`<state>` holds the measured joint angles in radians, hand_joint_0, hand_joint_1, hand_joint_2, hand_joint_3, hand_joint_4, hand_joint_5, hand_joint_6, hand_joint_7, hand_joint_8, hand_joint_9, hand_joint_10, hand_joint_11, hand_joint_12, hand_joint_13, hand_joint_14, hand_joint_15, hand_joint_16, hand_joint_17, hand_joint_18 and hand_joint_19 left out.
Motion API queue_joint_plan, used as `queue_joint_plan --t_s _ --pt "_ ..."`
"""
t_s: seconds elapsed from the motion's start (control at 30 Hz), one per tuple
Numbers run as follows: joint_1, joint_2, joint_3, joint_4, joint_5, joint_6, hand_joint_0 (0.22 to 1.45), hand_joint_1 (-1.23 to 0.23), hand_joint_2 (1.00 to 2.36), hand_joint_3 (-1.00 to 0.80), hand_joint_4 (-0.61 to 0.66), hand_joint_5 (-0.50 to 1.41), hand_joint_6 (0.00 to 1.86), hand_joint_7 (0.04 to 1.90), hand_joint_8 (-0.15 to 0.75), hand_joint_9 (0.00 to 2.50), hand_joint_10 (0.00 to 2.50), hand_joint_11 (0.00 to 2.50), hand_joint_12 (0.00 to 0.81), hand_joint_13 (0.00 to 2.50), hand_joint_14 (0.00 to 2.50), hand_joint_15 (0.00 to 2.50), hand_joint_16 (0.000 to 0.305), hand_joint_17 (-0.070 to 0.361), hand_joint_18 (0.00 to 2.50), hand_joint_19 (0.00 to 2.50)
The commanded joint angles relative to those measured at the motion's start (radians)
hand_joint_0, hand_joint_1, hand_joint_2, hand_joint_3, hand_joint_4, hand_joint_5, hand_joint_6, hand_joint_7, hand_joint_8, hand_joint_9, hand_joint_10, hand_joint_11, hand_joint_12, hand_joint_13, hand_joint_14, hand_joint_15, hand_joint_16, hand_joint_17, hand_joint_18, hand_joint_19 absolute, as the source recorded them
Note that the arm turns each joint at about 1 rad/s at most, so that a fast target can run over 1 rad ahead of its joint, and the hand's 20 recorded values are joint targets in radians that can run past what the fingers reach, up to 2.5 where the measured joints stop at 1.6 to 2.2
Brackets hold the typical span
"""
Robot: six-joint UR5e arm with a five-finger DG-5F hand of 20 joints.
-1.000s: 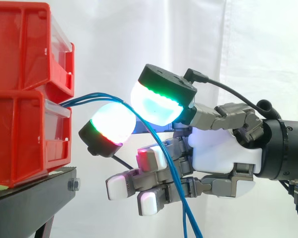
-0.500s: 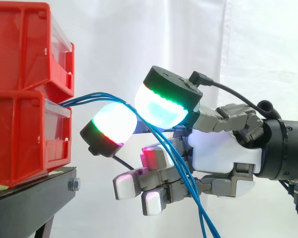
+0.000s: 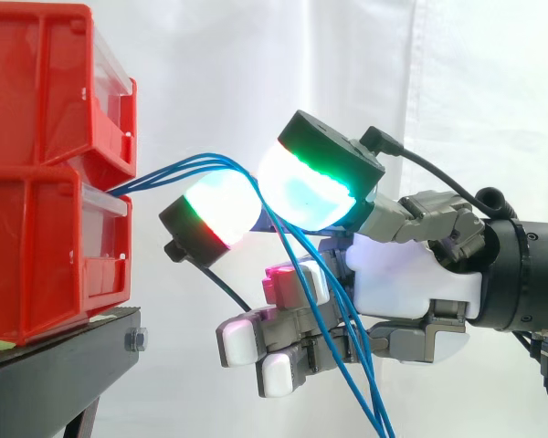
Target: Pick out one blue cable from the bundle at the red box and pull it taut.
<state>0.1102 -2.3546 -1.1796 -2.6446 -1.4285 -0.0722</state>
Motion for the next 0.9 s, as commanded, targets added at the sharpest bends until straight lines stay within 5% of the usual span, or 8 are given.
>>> queue_joint_plan --t_s 0.0,0.27,0.5,0.87 --pt "0.0 0.0 0.0 0.0 -0.001 0.0 0.77 -1.05 1.0 -0.5 -0.24 -0.14 0.97 0.69 0.225 1.32 0.03 0.94 0.295 0.97 0.02 0.47 0.033 0.074 0.85 0.49" --pt "-0.003 0.0 0.0 0.0 -0.001 0.0 0.59 -1.1 1.0 -0.5 -0.2 -0.13 0.95 0.72 0.247 1.34 0.03 0.94 0.308 0.99 0.02 0.49 0.035 0.079 0.86 0.54" --pt "-0.001 0.0 0.0 -0.001 -0.001 0.0 0.53 -0.91 1.0 -0.5 -0.21 -0.12 0.92 0.72 0.259 1.4 0.03 0.91 0.333 1.03 0.02 0.49 0.04 0.089 0.91 0.57" --pt "-0.003 0.0 0.0 0.0 -0.001 0.0 0.48 -0.84 1.0 -0.5 -0.21 -0.11 0.88 0.75 0.269 1.4 0.03 0.85 0.351 1.04 0.02 0.48 0.044 0.1 0.93 0.57"
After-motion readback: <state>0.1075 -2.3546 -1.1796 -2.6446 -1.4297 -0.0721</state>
